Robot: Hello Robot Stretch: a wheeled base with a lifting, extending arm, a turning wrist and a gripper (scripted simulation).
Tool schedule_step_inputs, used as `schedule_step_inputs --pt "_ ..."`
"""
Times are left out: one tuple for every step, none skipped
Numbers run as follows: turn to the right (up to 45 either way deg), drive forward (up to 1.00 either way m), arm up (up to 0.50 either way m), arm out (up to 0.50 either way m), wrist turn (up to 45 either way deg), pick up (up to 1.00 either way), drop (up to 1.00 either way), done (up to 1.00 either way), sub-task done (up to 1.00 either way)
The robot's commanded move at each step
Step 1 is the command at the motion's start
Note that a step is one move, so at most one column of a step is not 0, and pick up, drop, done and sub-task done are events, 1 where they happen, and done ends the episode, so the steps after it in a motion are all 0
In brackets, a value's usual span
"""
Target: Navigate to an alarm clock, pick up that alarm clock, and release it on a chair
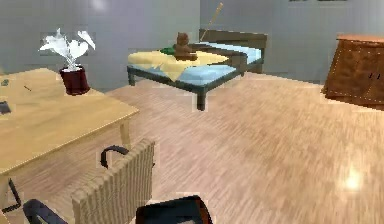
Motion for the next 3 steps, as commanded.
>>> schedule_step_inputs --pt "45.0 0.0 0.0 0.0 0.0 0.0 0.0 0.0 0.0" --pt "12.0 0.0 0.0 0.0 0.0 0.0 0.0 0.0 0.0" --pt "-45.0 0.0 0.0 0.0 0.0 0.0 0.0 0.0 0.0"
